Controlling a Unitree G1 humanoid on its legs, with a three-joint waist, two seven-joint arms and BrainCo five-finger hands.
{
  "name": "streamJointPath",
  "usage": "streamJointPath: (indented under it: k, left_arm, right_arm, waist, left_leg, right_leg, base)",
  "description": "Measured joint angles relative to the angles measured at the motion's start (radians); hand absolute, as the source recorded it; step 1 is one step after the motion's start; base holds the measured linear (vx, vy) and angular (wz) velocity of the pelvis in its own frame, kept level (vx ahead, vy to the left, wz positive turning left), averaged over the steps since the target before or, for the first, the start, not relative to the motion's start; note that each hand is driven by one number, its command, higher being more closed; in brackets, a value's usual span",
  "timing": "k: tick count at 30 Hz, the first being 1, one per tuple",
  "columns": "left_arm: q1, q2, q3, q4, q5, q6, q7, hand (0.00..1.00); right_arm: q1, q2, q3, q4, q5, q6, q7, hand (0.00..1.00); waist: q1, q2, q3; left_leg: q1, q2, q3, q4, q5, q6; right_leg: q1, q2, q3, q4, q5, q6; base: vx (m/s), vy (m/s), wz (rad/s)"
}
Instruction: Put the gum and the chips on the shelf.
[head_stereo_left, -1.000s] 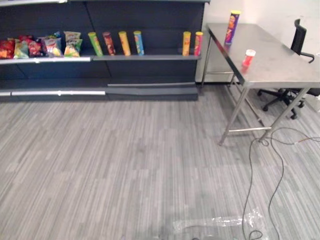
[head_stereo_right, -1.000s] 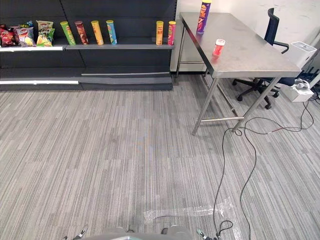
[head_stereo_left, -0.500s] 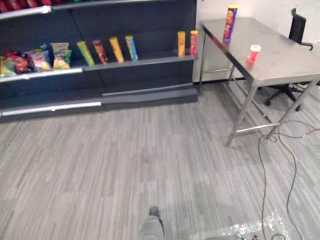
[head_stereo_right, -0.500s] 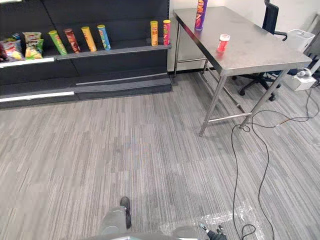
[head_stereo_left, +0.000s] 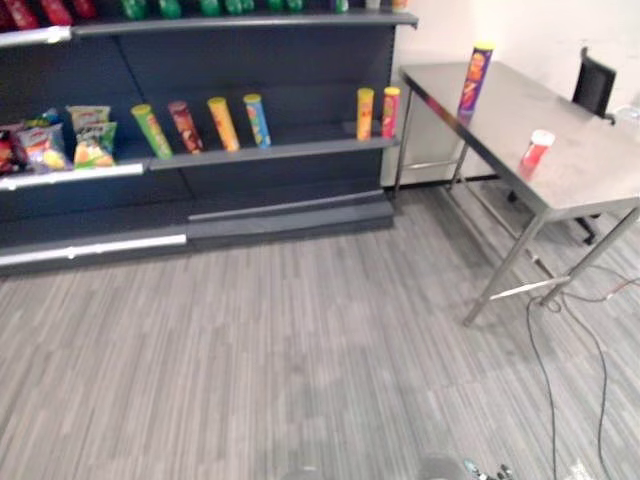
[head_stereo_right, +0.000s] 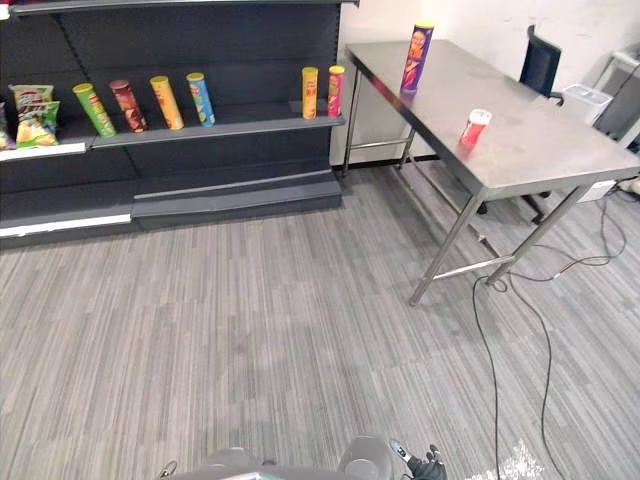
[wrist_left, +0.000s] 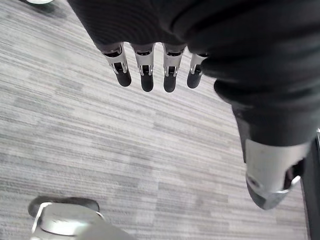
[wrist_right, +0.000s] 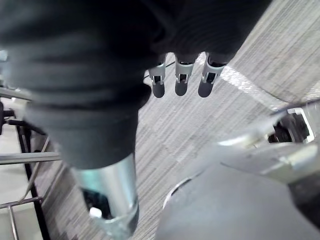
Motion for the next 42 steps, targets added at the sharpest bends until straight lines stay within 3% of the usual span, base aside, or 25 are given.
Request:
streamJointPath:
  k: [2, 3, 4, 7, 8, 9, 10, 12, 13, 16, 17, 18, 20, 22, 24, 27, 28, 29, 30, 32, 33, 34, 36, 40, 42]
  left_arm:
    - [-0.021, -0.006, 0.016, 0.0, 0.001, -0.001, -0.002, 0.0]
    - [-0.028, -0.018, 0.038, -0.001, 0.003, -0.003, 0.001, 0.0]
    - [-0.031, -0.021, 0.045, -0.001, 0.003, -0.003, 0.001, 0.0]
    - [-0.031, -0.043, 0.107, -0.001, 0.004, -0.003, 0.0, 0.0]
    - [-0.032, -0.054, 0.124, -0.002, 0.004, -0.003, -0.005, 0.0]
    - [-0.035, -0.08, 0.134, 0.0, 0.004, -0.003, -0.009, 0.0]
    - [-0.04, -0.094, 0.137, -0.005, 0.005, -0.006, -0.011, 0.0]
    - [-0.038, -0.111, 0.156, -0.019, 0.011, -0.009, -0.008, 0.0]
    - [-0.041, -0.114, 0.164, -0.02, 0.011, -0.009, -0.007, 0.0]
    - [-0.052, -0.13, 0.218, -0.047, 0.011, -0.009, -0.013, 0.0]
    - [-0.052, -0.131, 0.233, -0.061, 0.01, -0.012, -0.02, 0.0]
    - [-0.052, -0.129, 0.236, -0.07, 0.008, -0.016, -0.024, 0.0]
    - [-0.048, -0.126, 0.229, -0.083, -0.008, -0.019, -0.021, 0.0]
    - [-0.045, -0.126, 0.213, -0.085, -0.03, -0.027, -0.015, 0.0]
    - [-0.042, -0.127, 0.208, -0.086, -0.05, -0.044, -0.001, 0.0]
    - [-0.023, -0.127, 0.203, -0.085, -0.075, -0.054, 0.014, 0.0]
    - [-0.015, -0.129, 0.202, -0.086, -0.08, -0.059, 0.018, 0.0]
    - [0.0, -0.131, 0.2, -0.082, -0.081, -0.067, 0.023, 0.0]
    - [0.02, -0.132, 0.199, -0.077, -0.082, -0.071, 0.027, 0.0]
    - [0.027, -0.102, 0.185, -0.074, -0.081, -0.078, 0.03, 0.0]
    - [0.017, -0.079, 0.169, -0.065, -0.071, -0.078, 0.029, 0.0]
    - [0.009, -0.072, 0.162, -0.053, -0.067, -0.076, 0.028, 0.0]
    - [-0.009, -0.059, 0.124, -0.016, -0.066, -0.07, 0.027, 0.0]
    - [-0.015, -0.051, 0.082, 0.0, -0.057, -0.07, 0.024, 0.0]
    - [-0.013, -0.041, 0.048, -0.001, -0.025, -0.069, 0.017, 0.0]
  right_arm:
    - [0.007, 0.001, 0.014, -0.01, 0.024, -0.014, -0.001, 0.0]
    - [0.014, 0.003, 0.022, -0.03, 0.05, -0.03, -0.002, 0.0]
    - [0.018, 0.006, 0.025, -0.036, 0.057, -0.032, -0.002, 0.0]
    - [0.041, 0.019, 0.03, -0.056, 0.071, -0.052, -0.004, 0.0]
    - [0.049, 0.015, 0.032, -0.074, 0.072, -0.052, -0.004, 0.0]
    - [0.056, -0.008, 0.035, -0.089, 0.073, -0.049, -0.006, 0.0]
    - [0.053, -0.021, 0.037, -0.088, 0.071, -0.046, -0.007, 0.0]
    - [0.048, -0.037, 0.056, -0.088, 0.072, -0.033, -0.015, 0.0]
    - [0.046, -0.039, 0.062, -0.088, 0.071, -0.03, -0.02, 0.0]
    - [0.049, -0.041, 0.068, -0.119, 0.065, -0.012, -0.032, 0.0]
    - [0.051, -0.041, 0.069, -0.135, 0.064, -0.009, -0.038, 0.0]
    - [0.046, -0.04, 0.07, -0.137, 0.064, -0.007, -0.044, 0.0]
    - [0.045, -0.033, 0.071, -0.137, 0.064, -0.005, -0.046, 0.0]
    - [0.042, -0.028, 0.067, -0.137, 0.065, -0.005, -0.045, 0.0]
    - [0.039, -0.02, 0.065, -0.137, 0.065, -0.005, -0.043, 0.0]
    - [0.036, -0.015, 0.067, -0.137, 0.061, -0.008, -0.039, 0.0]
    - [0.035, -0.015, 0.067, -0.137, 0.061, -0.009, -0.035, 0.0]
    - [0.036, -0.014, 0.07, -0.134, 0.062, -0.008, -0.026, 0.0]
    - [0.033, -0.011, 0.077, -0.128, 0.062, -0.007, -0.018, 0.0]
    - [0.012, 0.023, 0.084, -0.114, 0.061, -0.004, 0.003, 0.0]
    - [0.003, 0.048, 0.084, -0.111, 0.059, -0.004, 0.004, 0.0]
    - [-0.006, 0.055, 0.085, -0.105, 0.057, -0.004, 0.004, 0.0]
    - [-0.036, 0.053, 0.07, -0.074, 0.061, -0.004, 0.007, 0.0]
    - [-0.026, 0.039, 0.046, -0.074, 0.088, -0.005, 0.002, 0.0]
    - [-0.016, 0.025, 0.036, -0.074, 0.1, -0.006, 0.006, 0.0]
  waist:
    - [-0.002, 0.004, 0.003]
    - [-0.01, 0.013, 0.008]
    - [-0.012, 0.014, 0.008]
    - [-0.023, 0.017, 0.009]
    - [-0.024, 0.027, 0.007]
    - [-0.023, 0.061, -0.001]
    - [-0.021, 0.077, -0.007]
    - [-0.019, 0.089, -0.008]
    - [-0.021, 0.088, -0.008]
    - [-0.025, 0.092, -0.009]
    - [-0.022, 0.085, -0.004]
    - [-0.022, 0.088, -0.004]
    - [-0.018, 0.081, -0.002]
    - [-0.008, 0.076, -0.003]
    - [0.01, 0.063, -0.002]
    - [0.018, 0.051, -0.004]
    - [0.026, 0.051, -0.004]
    - [0.037, 0.045, -0.005]
    - [0.043, 0.055, -0.016]
    - [0.042, 0.006, -0.039]
    - [0.04, -0.019, -0.043]
    - [0.038, -0.021, -0.045]
    - [0.035, -0.018, -0.057]
    - [0.031, 0.001, -0.08]
    - [0.024, 0.014, -0.075]
  left_leg:
    - [0.056, 0.026, -0.009, -0.057, -0.002, -0.003]
    - [0.089, 0.048, -0.022, -0.08, -0.02, -0.025]
    - [0.092, 0.051, -0.027, -0.082, -0.027, -0.028]
    - [0.158, 0.072, -0.061, -0.083, -0.106, -0.077]
    - [0.188, 0.084, -0.078, -0.084, -0.134, -0.101]
    - [0.206, 0.115, -0.092, -0.084, -0.122, -0.128]
    - [0.209, 0.128, -0.089, -0.081, -0.094, -0.139]
    - [0.198, 0.147, -0.088, -0.034, 0.018, -0.156]
    - [0.186, 0.152, -0.089, 0.0, 0.041, -0.157]
    - [0.01, 0.21, -0.119, 0.434, 0.222, -0.169]
    - [-0.089, 0.249, -0.141, 0.65, 0.245, -0.186]
    - [-0.166, 0.278, -0.138, 0.808, 0.223, -0.171]
    - [-0.247, 0.284, -0.126, 0.874, 0.166, -0.154]
    - [-0.305, 0.281, -0.09, 0.786, 0.109, -0.142]
    - [-0.318, 0.255, -0.026, 0.517, 0.072, -0.135]
    - [-0.305, 0.183, -0.064, 0.083, 0.127, -0.144]
    - [-0.301, 0.181, -0.077, 0.022, 0.143, -0.148]
    - [-0.295, 0.182, -0.083, -0.003, 0.206, -0.176]
    - [-0.293, 0.165, -0.078, 0.032, 0.239, -0.168]
    - [-0.301, 0.133, -0.042, 0.089, 0.168, -0.132]
    - [-0.299, 0.107, -0.025, 0.11, 0.139, -0.118]
    - [-0.296, 0.099, -0.021, 0.122, 0.126, -0.114]
    - [-0.257, 0.068, 0.0, 0.143, 0.096, -0.069]
    - [-0.167, 0.01, 0.014, 0.063, 0.058, -0.043]
    - [-0.079, -0.018, 0.029, 0.004, 0.041, -0.021]
  right_leg:
    - [-0.053, 0.074, -0.064, -0.184, -0.015, 0.001]
    - [-0.085, 0.109, -0.082, -0.331, -0.001, 0.01]
    - [-0.091, 0.114, -0.083, -0.359, 0.005, 0.011]
    - [-0.11, 0.121, -0.058, -0.621, 0.126, 0.013]
    - [-0.106, 0.119, -0.052, -0.623, 0.227, 0.001]
    - [-0.109, 0.136, -0.072, -0.569, 0.211, -0.038]
    - [-0.111, 0.146, -0.08, -0.551, 0.199, -0.051]
    - [-0.102, 0.152, -0.101, -0.495, 0.139, -0.085]
    - [-0.094, 0.156, -0.103, -0.493, 0.125, -0.089]
    - [-0.011, 0.192, -0.104, -0.514, 0.053, -0.102]
    - [0.036, 0.213, -0.102, -0.526, 0.03, -0.109]
    - [0.09, 0.228, -0.099, -0.538, 0.004, -0.119]
    - [0.174, 0.233, -0.098, -0.563, -0.029, -0.114]
    - [0.231, 0.226, -0.09, -0.588, -0.043, -0.095]
    - [0.261, 0.195, -0.064, -0.589, -0.063, -0.069]
    - [0.284, 0.141, -0.01, -0.586, -0.102, -0.015]
    - [0.287, 0.134, 0.007, -0.586, -0.11, -0.003]
    - [0.306, 0.125, 0.049, -0.593, -0.127, 0.016]
    - [0.333, 0.117, 0.086, -0.628, -0.134, 0.024]
    - [0.353, 0.106, 0.168, -0.663, -0.126, 0.019]
    - [0.356, 0.088, 0.198, -0.671, -0.105, 0.019]
    - [0.361, 0.081, 0.211, -0.674, -0.086, 0.029]
    - [0.361, 0.056, 0.24, -0.63, -0.032, 0.034]
    - [0.244, 0.012, 0.266, -0.362, 0.069, 0.035]
    - [0.146, -0.033, 0.229, -0.137, 0.243, 0.024]
  base:
    - [0.4, -0.093, 0.15]
    - [0.28, -0.087, 0.23]
    - [0.36, -0.133, 0.37]
    - [0.49, -0.227, 0.35]
    - [0.67, -0.293, 0.46]
    - [0.58, -0.237, 0.4]
    - [0.46, -0.184, 0.24]
    - [0.55, -0.272, 0.01]
    - [0.62, -0.307, -0.09]
    - [0.4, -0.178, -0.15]
    - [0.36, -0.098, -0.19]
    - [0.29, -0.067, -0.15]
    - [0.27, -0.019, 0.01]
    - [0.27, 0.047, -0.08]
    - [0.25, 0.136, -0.23]
    - [0.3, 0.27, -0.31]
    - [0.33, 0.336, -0.66]
    - [0.32, 0.315, -0.64]
    - [0.42, 0.382, -0.59]
    - [0.52, 0.354, -0.35]
    - [0.41, 0.227, -0.18]
    - [0.37, 0.252, -0.12]
    - [0.34, 0.261, -0.18]
    - [0.3, 0.201, -0.15]
    - [0.27, 0.171, -0.08]
